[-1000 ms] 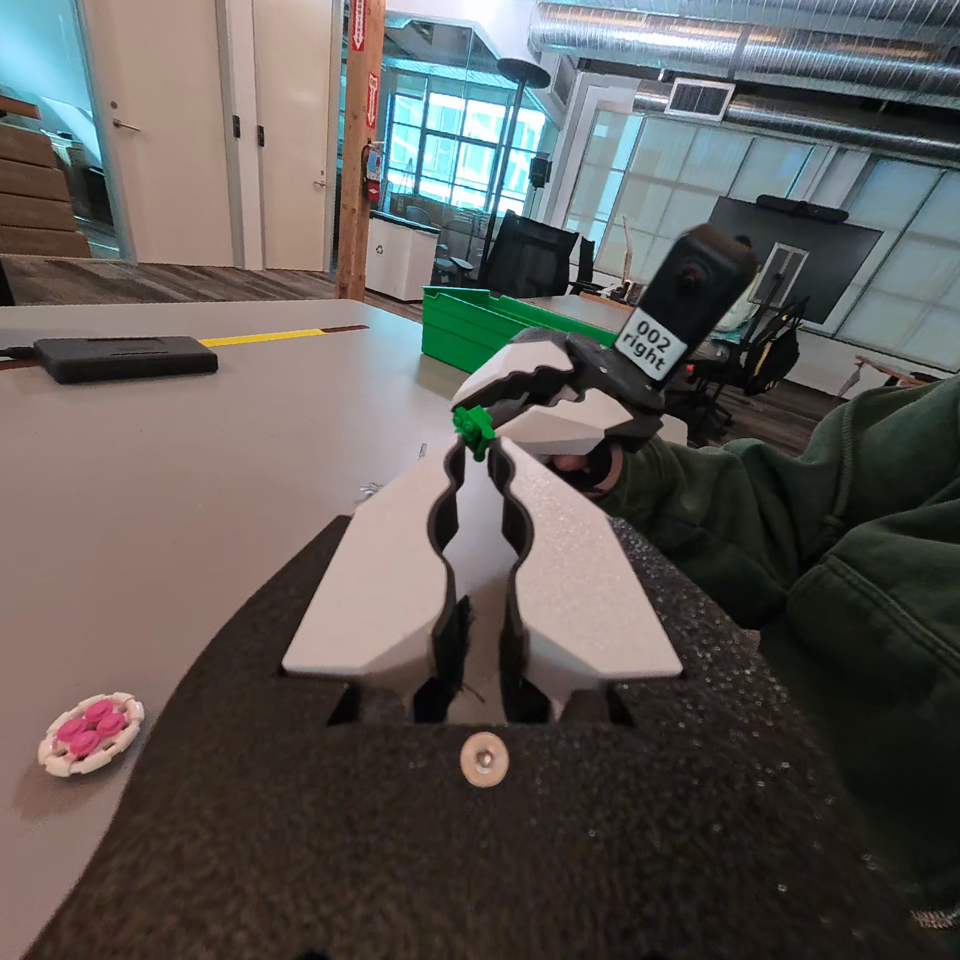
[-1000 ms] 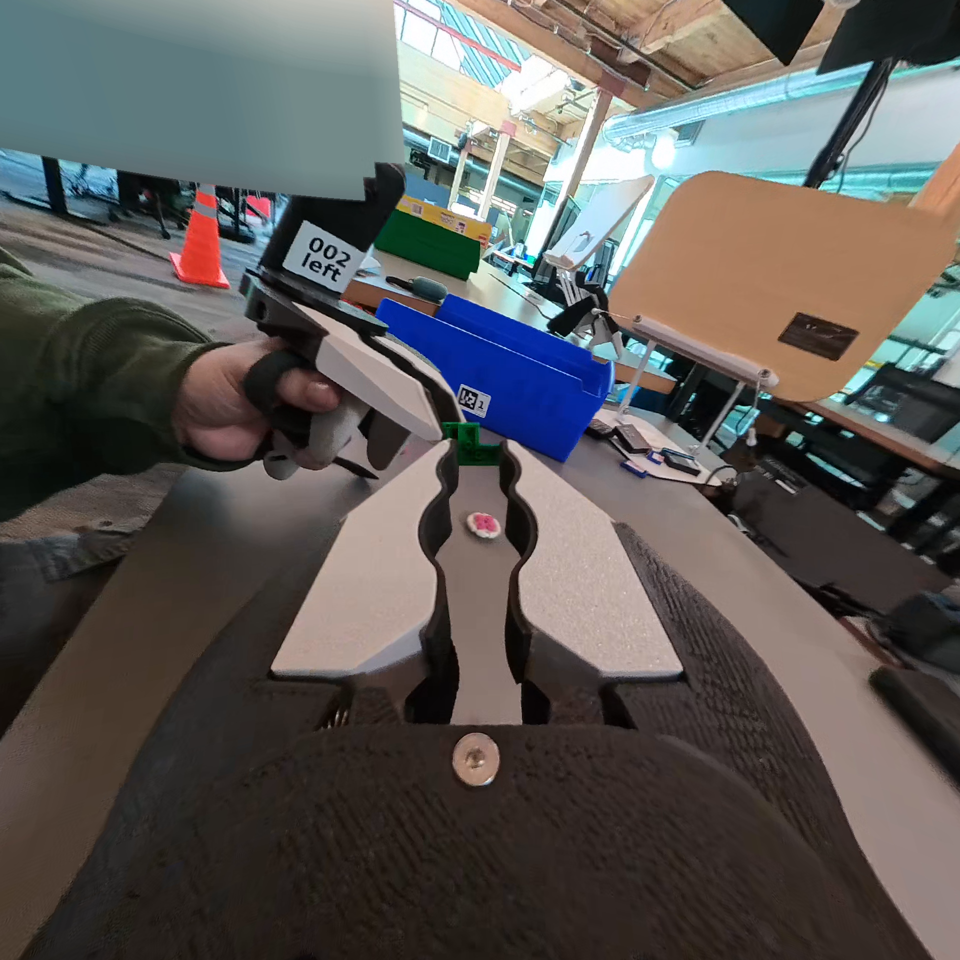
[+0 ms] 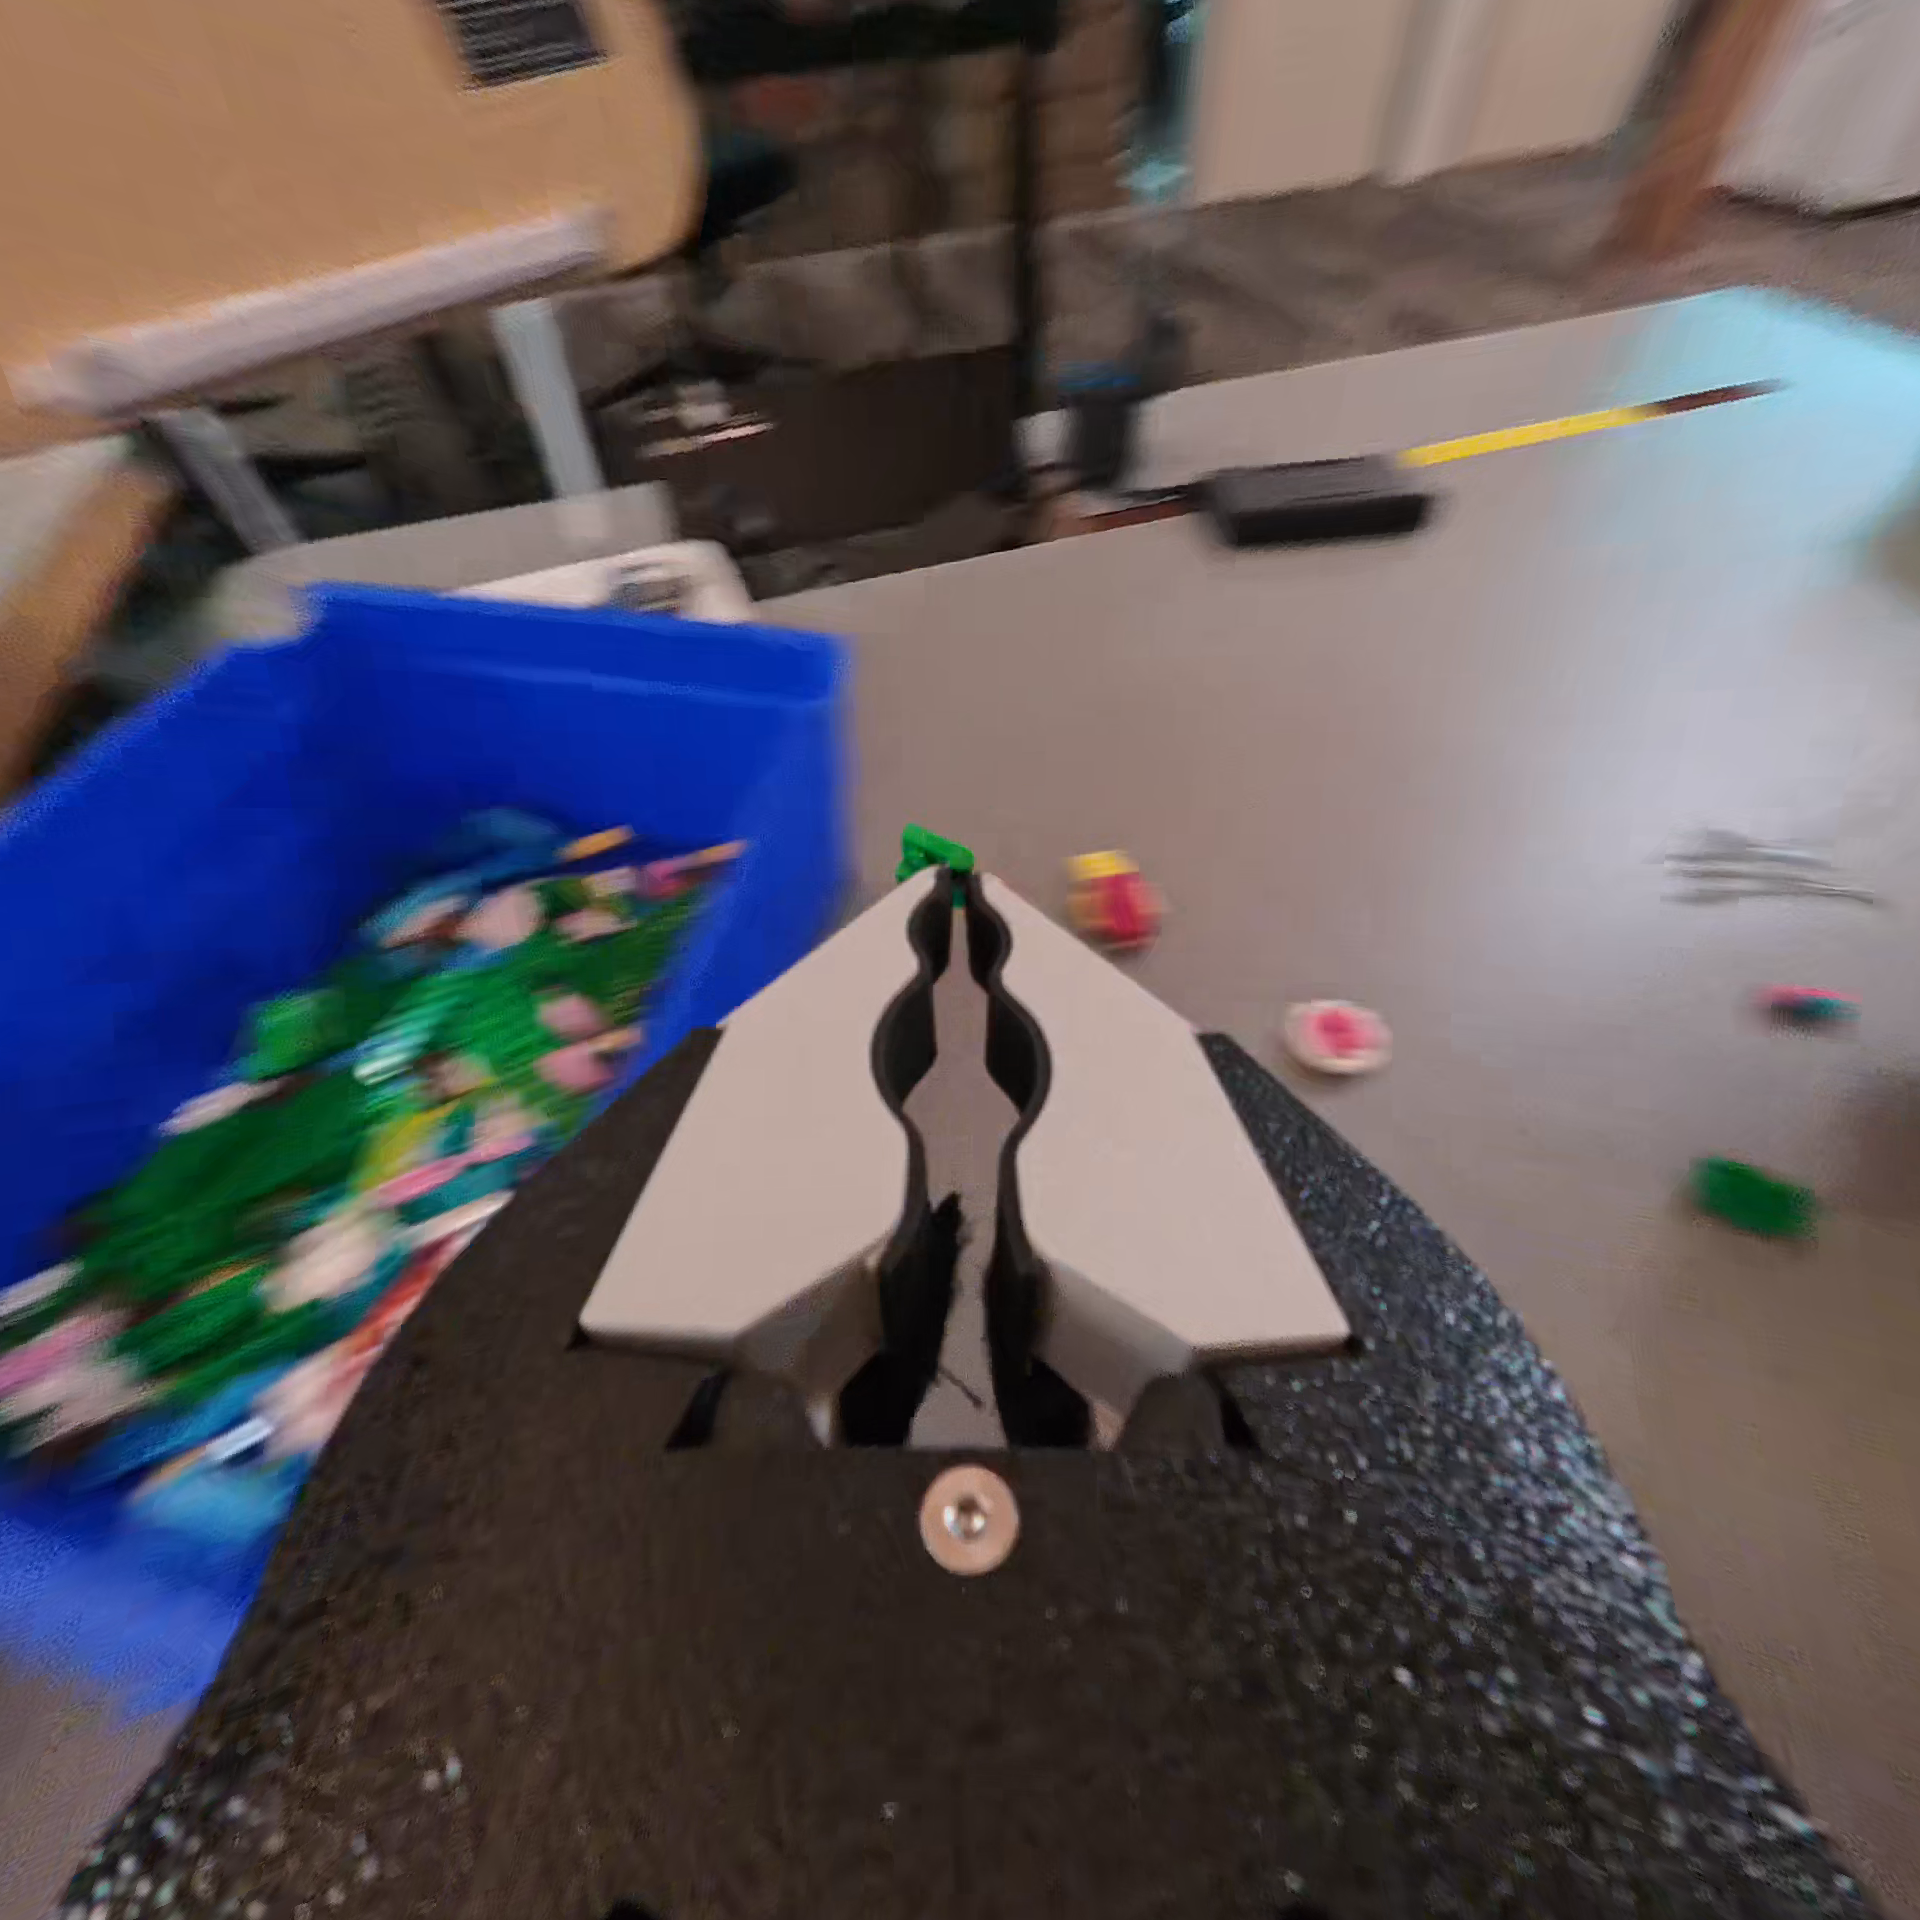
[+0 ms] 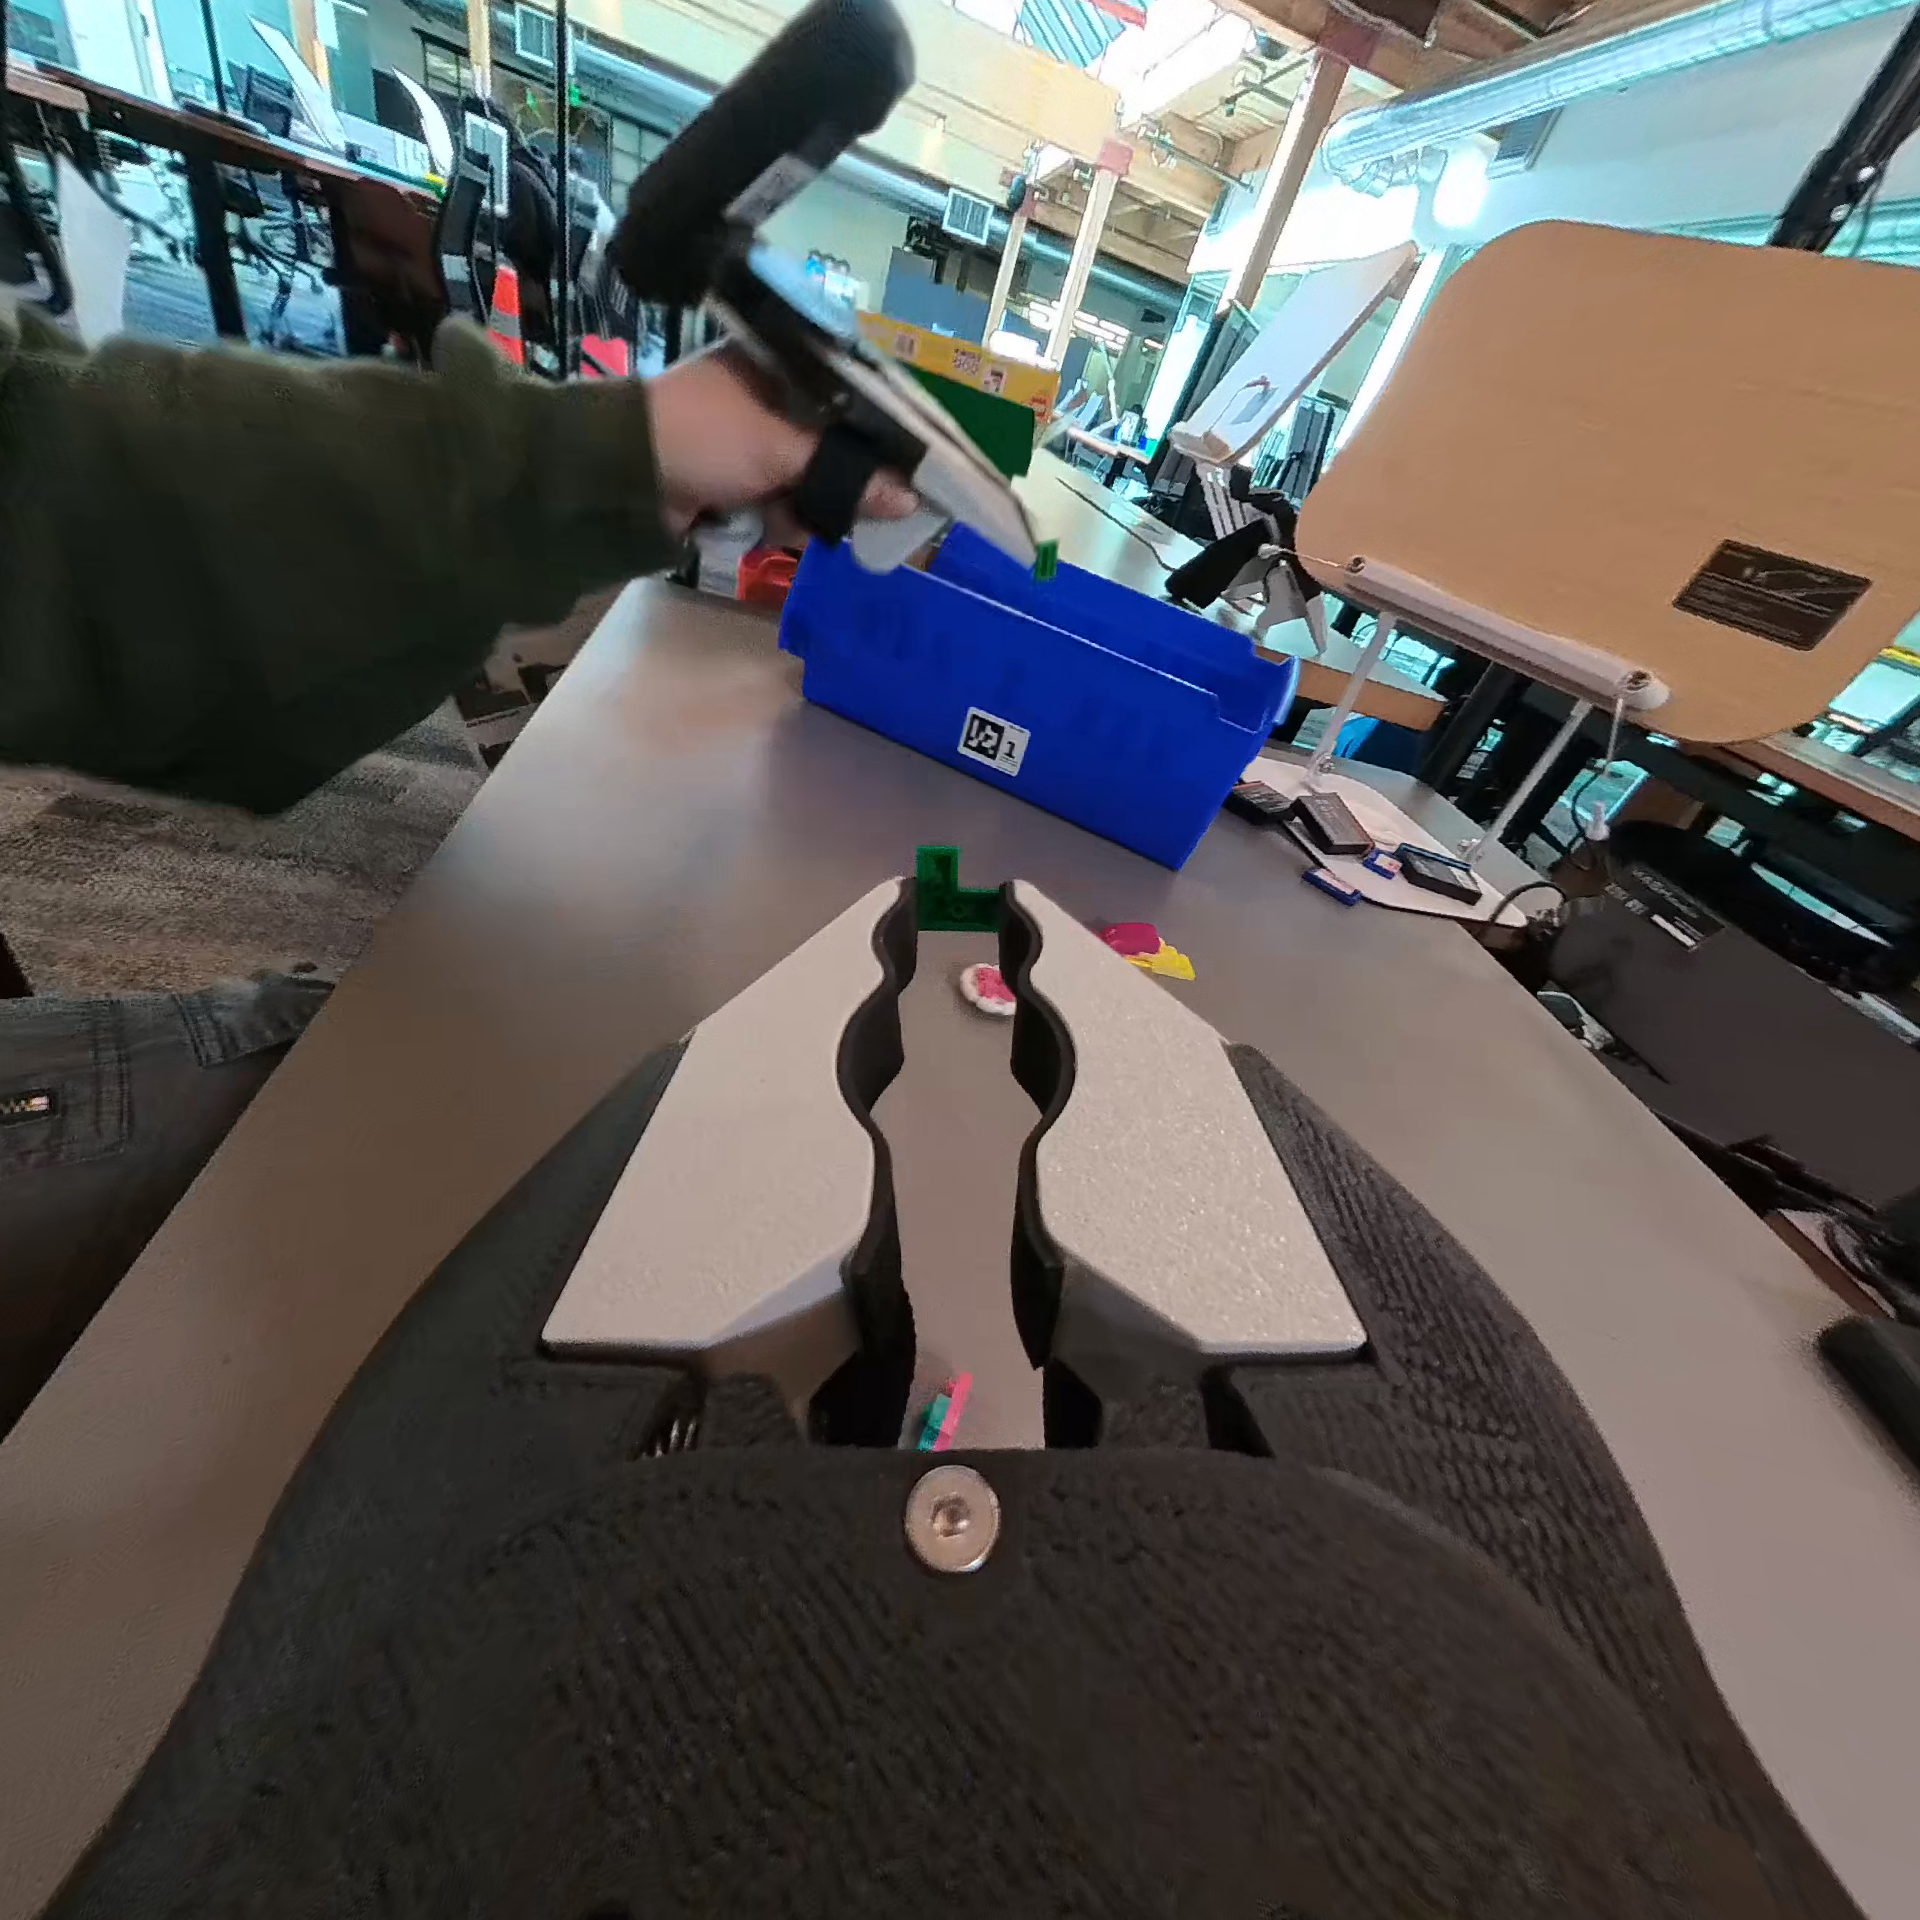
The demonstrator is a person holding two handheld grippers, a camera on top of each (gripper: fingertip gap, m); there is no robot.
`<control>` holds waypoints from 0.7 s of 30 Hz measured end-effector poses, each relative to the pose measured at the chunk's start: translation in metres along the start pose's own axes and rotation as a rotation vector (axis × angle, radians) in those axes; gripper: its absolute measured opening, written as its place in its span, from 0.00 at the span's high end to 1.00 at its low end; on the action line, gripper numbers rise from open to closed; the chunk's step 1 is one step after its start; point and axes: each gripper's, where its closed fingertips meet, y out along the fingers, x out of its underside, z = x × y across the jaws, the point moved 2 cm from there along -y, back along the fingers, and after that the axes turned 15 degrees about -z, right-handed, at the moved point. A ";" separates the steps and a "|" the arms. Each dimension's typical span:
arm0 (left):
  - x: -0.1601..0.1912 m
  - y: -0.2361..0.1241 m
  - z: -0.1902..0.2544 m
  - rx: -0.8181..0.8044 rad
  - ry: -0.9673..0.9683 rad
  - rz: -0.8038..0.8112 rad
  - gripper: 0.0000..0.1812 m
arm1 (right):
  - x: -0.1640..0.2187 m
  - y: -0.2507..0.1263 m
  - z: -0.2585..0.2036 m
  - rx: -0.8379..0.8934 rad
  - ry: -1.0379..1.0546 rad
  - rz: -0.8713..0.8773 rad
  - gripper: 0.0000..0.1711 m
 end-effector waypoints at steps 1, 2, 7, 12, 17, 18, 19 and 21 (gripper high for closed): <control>0.000 -0.005 -0.030 -0.069 -0.034 -0.040 1.00 | 0.000 0.001 -0.002 -0.004 -0.008 -0.006 0.92; 0.001 -0.009 -0.053 -0.103 -0.086 -0.079 1.00 | 0.001 0.003 -0.004 -0.006 -0.018 -0.013 0.92; 0.023 -0.010 -0.136 -0.272 -0.262 -0.293 0.70 | 0.003 0.006 -0.006 -0.007 -0.032 -0.032 0.92; 0.037 0.002 -0.123 -0.118 -0.369 -0.389 0.51 | -0.001 0.003 -0.003 0.048 -0.053 -0.011 0.92; -0.026 -0.019 0.088 0.637 -0.139 -0.064 0.66 | -0.012 -0.003 -0.005 0.204 -0.219 0.020 0.92; -0.023 -0.025 0.129 0.752 -0.079 -0.065 0.70 | -0.013 -0.003 -0.007 0.241 -0.276 0.014 0.92; -0.016 -0.027 0.162 0.802 -0.017 -0.059 0.73 | -0.014 -0.003 -0.010 0.275 -0.339 0.008 0.92; -0.004 -0.027 0.205 0.785 0.100 -0.006 0.77 | -0.013 0.000 -0.016 0.331 -0.457 -0.025 0.92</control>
